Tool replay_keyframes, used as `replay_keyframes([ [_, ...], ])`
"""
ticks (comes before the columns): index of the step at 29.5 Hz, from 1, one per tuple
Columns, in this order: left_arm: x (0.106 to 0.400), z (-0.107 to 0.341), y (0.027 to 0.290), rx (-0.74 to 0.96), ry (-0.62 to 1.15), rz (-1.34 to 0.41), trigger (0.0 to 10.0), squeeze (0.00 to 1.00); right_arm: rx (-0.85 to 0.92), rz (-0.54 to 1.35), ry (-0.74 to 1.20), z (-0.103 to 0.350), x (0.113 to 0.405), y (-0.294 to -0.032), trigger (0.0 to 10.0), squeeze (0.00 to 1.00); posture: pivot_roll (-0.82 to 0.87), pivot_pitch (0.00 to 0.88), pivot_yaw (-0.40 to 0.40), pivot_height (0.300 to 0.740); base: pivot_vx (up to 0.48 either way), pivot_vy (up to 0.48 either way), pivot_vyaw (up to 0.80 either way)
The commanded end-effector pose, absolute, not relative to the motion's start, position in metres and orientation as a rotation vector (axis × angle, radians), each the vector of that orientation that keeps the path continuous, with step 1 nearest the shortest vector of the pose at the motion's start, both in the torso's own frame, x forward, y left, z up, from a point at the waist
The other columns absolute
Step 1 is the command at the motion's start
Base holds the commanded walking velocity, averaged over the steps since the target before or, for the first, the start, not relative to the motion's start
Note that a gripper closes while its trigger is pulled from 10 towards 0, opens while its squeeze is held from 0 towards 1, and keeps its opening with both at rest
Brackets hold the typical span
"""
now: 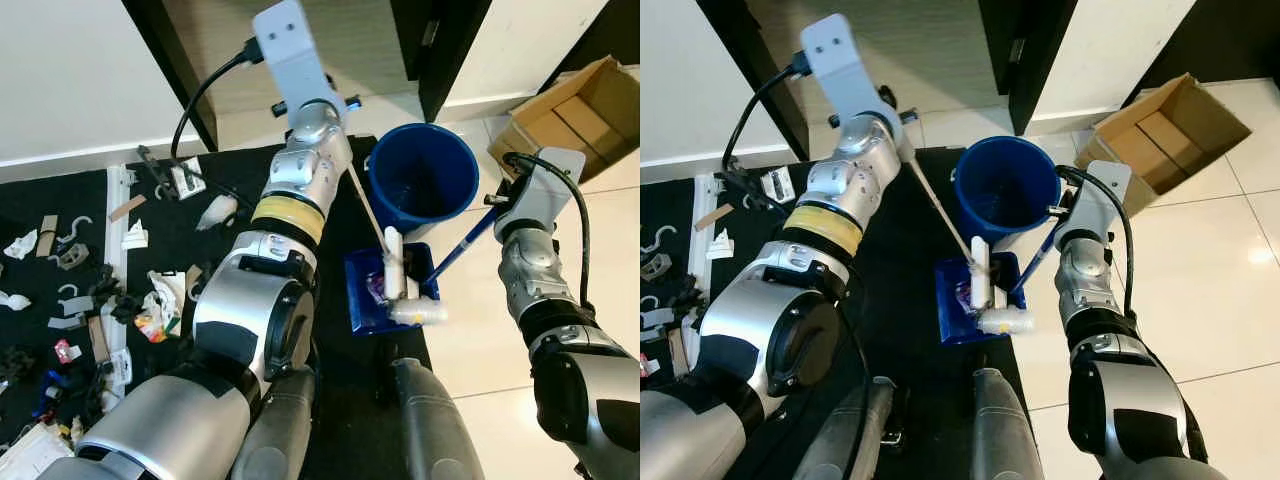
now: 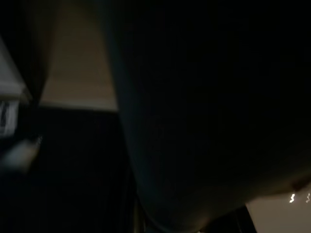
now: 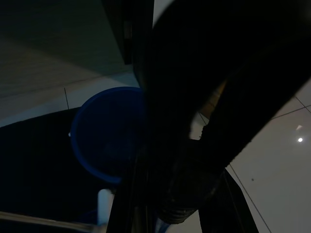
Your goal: Sweep floor
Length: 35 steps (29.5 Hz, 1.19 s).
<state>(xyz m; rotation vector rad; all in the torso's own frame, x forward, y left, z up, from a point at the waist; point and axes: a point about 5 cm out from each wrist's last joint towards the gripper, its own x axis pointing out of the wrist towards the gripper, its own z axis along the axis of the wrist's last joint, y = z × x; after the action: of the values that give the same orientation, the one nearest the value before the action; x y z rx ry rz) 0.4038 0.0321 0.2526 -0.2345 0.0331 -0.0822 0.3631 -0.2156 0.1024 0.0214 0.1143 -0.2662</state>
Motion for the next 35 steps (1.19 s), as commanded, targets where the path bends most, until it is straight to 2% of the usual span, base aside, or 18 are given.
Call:
replay_keyframes([
  [1,0.387,0.271,-0.015,-0.182,-0.028,-0.287,10.0,0.0,0.01,-0.275,0.307,0.059,0.341,-0.214,10.0,0.0,0.1,0.265,0.029,0.74,0.0,0.0,0.0],
  [3,0.386,0.271,-0.006,-0.094,-0.053,-0.371,10.0,0.0,0.011,-0.274,0.305,0.059,0.341,-0.214,10.0,0.0,0.1,0.255,0.026,0.74,0.0,0.0,0.0],
  [6,0.386,0.274,0.015,-0.035,-0.087,-0.38,10.0,0.0,0.014,-0.276,0.303,0.06,0.341,-0.215,10.0,0.0,0.1,0.223,0.017,0.74,0.0,0.0,0.0],
  [7,0.386,0.274,0.015,-0.035,-0.087,-0.38,10.0,0.0,0.014,-0.276,0.303,0.06,0.341,-0.215,10.0,0.0,0.1,0.223,0.017,0.74,0.0,0.0,0.0],
  [11,0.391,0.294,0.052,-0.106,-0.148,-0.345,10.0,0.0,0.017,-0.278,0.303,0.06,0.341,-0.216,10.0,0.0,0.11,0.187,-0.002,0.74,0.0,0.0,0.0],
  [14,0.393,0.296,0.064,-0.102,-0.162,-0.333,10.0,0.0,0.023,-0.28,0.306,0.059,0.341,-0.216,10.0,0.0,0.11,0.177,-0.007,0.74,0.0,0.0,0.0],
  [16,0.396,0.291,0.084,-0.01,-0.191,-0.329,10.0,0.0,0.033,-0.284,0.31,0.057,0.34,-0.217,10.0,0.0,0.11,0.157,-0.011,0.74,0.0,0.0,0.0],
  [17,0.396,0.291,0.084,-0.01,-0.191,-0.329,10.0,0.0,0.033,-0.284,0.31,0.057,0.34,-0.217,10.0,0.0,0.11,0.157,-0.011,0.74,0.0,0.0,0.0],
  [21,0.394,0.24,0.139,0.26,-0.103,-0.219,10.0,0.0,0.088,-0.28,0.324,0.051,0.335,-0.217,10.0,0.0,0.1,0.104,-0.015,0.74,0.0,0.0,0.0],
  [24,0.392,0.227,0.148,0.313,-0.072,-0.211,10.0,0.0,0.096,-0.278,0.324,0.05,0.334,-0.217,10.0,0.0,0.1,0.104,-0.015,0.74,0.0,0.0,0.0],
  [26,0.382,0.196,0.165,0.393,0.0,-0.188,10.0,0.0,0.127,-0.276,0.325,0.049,0.333,-0.218,10.0,0.0,0.09,0.076,-0.016,0.74,0.0,0.0,0.0],
  [28,0.375,0.174,0.175,0.382,0.038,-0.161,10.0,0.0,0.145,-0.274,0.318,0.05,0.333,-0.22,10.0,0.0,0.08,0.062,-0.012,0.74,0.0,0.0,0.0],
  [35,0.363,0.138,0.18,0.314,0.098,-0.113,10.0,0.0,0.195,-0.276,0.301,0.054,0.336,-0.221,10.0,0.0,0.06,0.05,0.001,0.74,0.0,0.0,0.0],
])
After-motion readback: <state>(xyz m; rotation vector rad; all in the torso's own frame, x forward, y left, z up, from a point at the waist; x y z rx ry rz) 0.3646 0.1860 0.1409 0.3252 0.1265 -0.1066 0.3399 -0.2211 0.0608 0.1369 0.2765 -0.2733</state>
